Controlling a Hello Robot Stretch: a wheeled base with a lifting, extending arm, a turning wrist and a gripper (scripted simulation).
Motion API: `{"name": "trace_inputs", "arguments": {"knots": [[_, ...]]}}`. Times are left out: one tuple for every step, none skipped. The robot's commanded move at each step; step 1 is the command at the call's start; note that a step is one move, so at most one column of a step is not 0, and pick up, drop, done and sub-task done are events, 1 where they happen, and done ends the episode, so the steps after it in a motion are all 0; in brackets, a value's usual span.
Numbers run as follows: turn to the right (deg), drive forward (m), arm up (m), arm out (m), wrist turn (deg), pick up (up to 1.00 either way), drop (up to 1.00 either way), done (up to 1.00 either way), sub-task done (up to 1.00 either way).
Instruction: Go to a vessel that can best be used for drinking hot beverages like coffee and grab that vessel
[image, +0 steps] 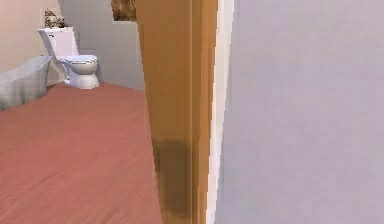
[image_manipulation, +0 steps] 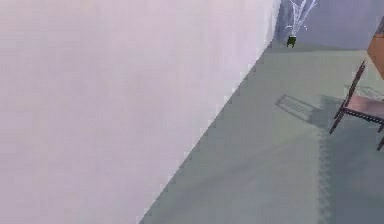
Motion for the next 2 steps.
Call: {"name": "trace_inputs", "arguments": {"knots": [[-45.0,0.0,0.0,0.0,0.0,0.0,0.0,0.0,0.0],[-15.0,0.0,0.0,0.0,0.0,0.0,0.0,0.0,0.0]]}}
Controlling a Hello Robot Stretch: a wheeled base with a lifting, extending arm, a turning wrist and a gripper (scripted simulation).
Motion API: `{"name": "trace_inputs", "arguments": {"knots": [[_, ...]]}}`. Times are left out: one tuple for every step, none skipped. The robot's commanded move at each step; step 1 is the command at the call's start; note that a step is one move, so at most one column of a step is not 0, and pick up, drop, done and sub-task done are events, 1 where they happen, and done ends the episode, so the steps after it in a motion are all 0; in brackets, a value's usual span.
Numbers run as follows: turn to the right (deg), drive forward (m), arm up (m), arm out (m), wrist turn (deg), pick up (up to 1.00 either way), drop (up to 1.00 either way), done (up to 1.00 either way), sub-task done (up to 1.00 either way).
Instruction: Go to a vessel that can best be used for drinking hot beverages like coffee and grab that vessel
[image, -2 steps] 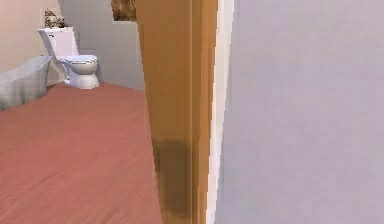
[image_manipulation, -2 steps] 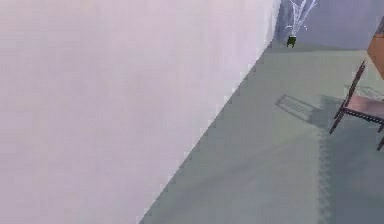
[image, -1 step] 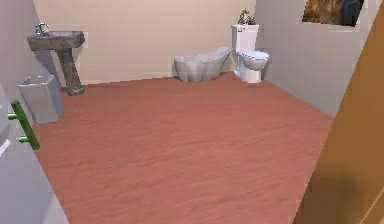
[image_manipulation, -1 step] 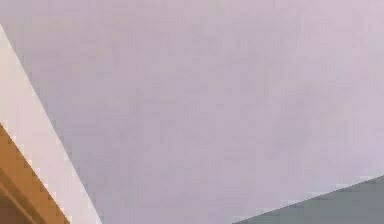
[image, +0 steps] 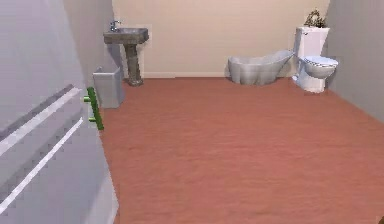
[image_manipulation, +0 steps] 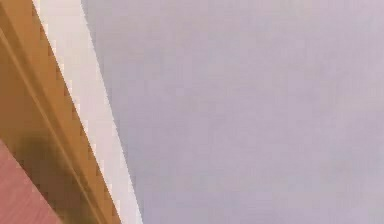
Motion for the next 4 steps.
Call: {"name": "trace_inputs", "arguments": {"knots": [[0.0,0.3,0.0,0.0,0.0,0.0,0.0,0.0,0.0],[0.0,0.3,0.0,0.0,0.0,0.0,0.0,0.0,0.0],[45.0,0.0,0.0,0.0,0.0,0.0,0.0,0.0,0.0],[42.0,0.0,0.0,0.0,0.0,0.0,0.0,0.0,0.0]]}}
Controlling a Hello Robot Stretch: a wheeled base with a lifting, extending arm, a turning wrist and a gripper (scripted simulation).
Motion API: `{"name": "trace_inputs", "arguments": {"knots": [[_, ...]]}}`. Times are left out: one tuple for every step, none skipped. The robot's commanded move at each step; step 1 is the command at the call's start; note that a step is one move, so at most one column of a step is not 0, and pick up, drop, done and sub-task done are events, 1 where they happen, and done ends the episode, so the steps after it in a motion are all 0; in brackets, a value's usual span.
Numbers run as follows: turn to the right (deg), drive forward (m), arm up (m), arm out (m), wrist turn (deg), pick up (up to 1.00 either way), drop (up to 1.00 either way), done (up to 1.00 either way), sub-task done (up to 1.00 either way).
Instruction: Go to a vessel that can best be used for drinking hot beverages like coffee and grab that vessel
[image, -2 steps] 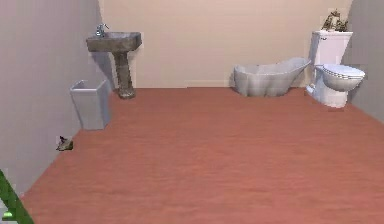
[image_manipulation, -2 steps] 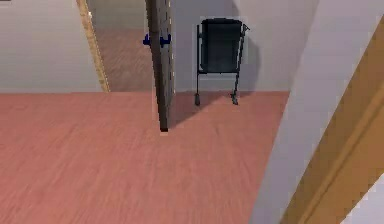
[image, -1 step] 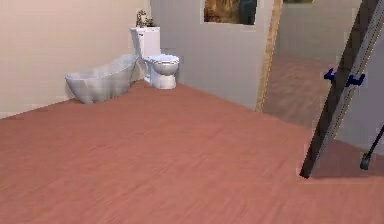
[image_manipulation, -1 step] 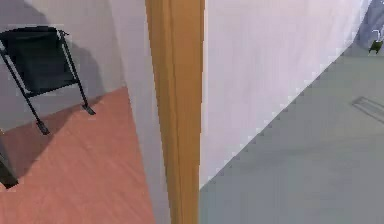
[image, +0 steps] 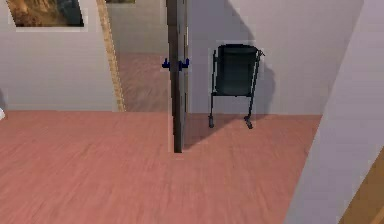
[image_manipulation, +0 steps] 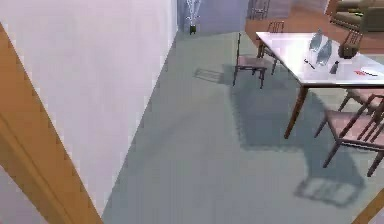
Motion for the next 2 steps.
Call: {"name": "trace_inputs", "arguments": {"knots": [[0.0,0.75,0.0,0.0,0.0,0.0,0.0,0.0,0.0],[-24.0,0.0,0.0,0.0,0.0,0.0,0.0,0.0,0.0]]}}
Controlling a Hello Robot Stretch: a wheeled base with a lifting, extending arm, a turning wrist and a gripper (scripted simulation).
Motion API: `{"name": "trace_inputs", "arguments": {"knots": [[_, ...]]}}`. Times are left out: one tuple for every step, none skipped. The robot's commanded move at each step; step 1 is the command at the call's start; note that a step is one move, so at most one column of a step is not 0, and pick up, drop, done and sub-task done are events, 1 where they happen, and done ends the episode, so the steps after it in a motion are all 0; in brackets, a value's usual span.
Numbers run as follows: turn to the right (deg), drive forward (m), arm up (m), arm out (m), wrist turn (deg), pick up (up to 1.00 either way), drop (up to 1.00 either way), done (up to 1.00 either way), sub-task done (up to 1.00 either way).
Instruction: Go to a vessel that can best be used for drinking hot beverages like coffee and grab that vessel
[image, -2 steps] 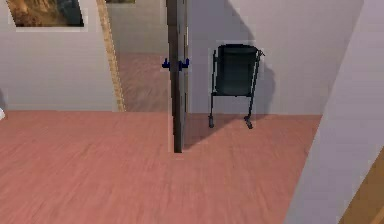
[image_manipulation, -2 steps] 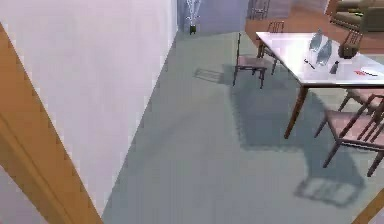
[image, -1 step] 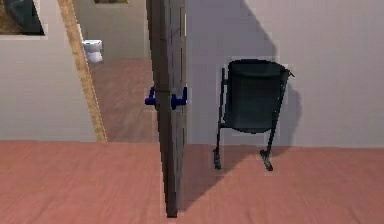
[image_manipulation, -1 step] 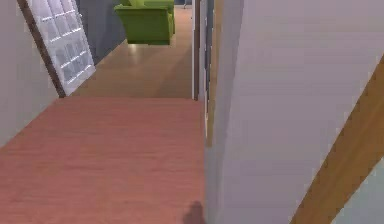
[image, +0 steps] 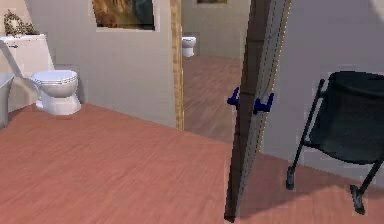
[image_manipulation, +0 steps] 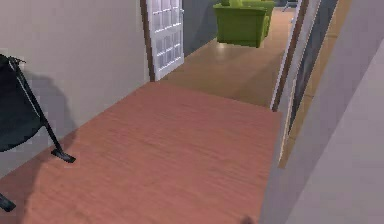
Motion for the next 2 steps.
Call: {"name": "trace_inputs", "arguments": {"knots": [[0.0,0.15,0.0,0.0,0.0,0.0,0.0,0.0,0.0],[45.0,0.0,0.0,0.0,0.0,0.0,0.0,0.0,0.0]]}}
